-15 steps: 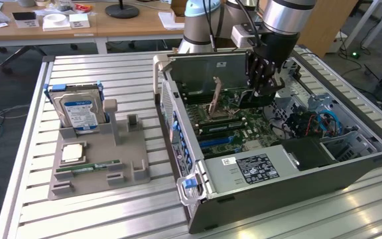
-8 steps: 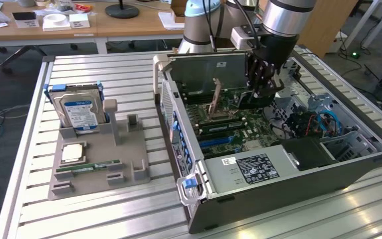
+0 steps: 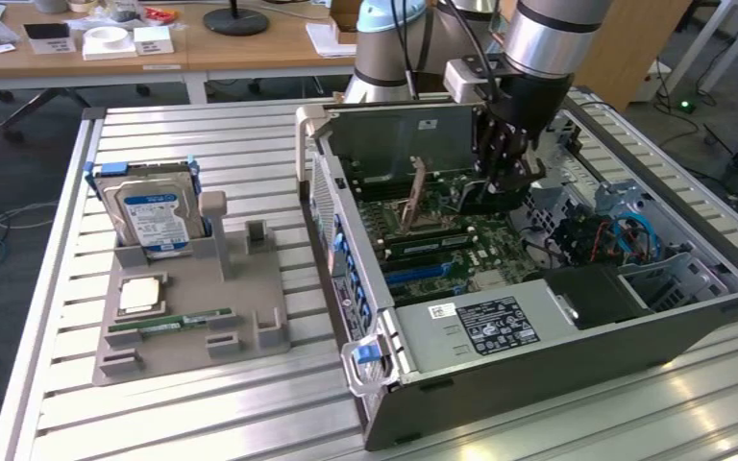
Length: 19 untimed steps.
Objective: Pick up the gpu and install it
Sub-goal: 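Insert the gpu into the slot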
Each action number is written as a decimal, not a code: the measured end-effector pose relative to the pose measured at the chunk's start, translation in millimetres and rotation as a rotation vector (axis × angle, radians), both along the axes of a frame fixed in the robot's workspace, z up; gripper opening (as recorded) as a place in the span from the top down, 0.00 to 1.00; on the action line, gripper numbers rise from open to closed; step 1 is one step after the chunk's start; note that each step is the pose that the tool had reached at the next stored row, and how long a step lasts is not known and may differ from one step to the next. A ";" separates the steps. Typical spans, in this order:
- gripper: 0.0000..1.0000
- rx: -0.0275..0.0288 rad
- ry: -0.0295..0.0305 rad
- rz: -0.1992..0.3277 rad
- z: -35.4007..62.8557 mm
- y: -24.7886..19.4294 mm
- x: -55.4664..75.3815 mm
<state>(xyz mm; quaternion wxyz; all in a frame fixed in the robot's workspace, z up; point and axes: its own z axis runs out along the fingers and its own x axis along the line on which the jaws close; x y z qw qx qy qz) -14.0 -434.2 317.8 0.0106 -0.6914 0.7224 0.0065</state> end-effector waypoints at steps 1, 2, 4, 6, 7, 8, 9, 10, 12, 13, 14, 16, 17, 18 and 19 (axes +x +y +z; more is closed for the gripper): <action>0.74 -0.0002 0.0000 0.000 -0.9 0.0 0.0; 0.74 -0.0001 0.0000 0.000 -1.8 0.0 0.0; 0.74 -0.0001 0.0000 0.000 -3.4 0.0 0.0; 0.74 -0.0001 0.0000 0.000 -4.8 0.0 0.0; 0.74 -0.0001 0.0000 0.000 -5.6 0.0 0.0; 0.74 -0.0002 0.0000 0.000 -6.6 0.0 0.0; 0.74 -0.0001 0.0000 0.000 -7.6 0.0 0.0; 0.74 -0.0001 0.0000 0.000 -8.7 0.0 0.0; 0.74 -0.0001 0.0000 0.000 -10.6 0.0 0.0; 0.74 0.0000 0.0000 0.000 -11.7 0.0 0.0; 0.74 -0.0001 0.0000 0.000 -12.7 0.0 0.0; 0.74 -0.0001 0.0001 0.000 -14.8 0.0 0.0; 0.74 0.0000 0.0000 0.000 -15.8 0.0 0.0; 0.74 -0.0001 0.0000 0.000 -16.3 0.0 0.0; 0.74 -0.0003 0.0000 0.000 -16.2 0.0 0.0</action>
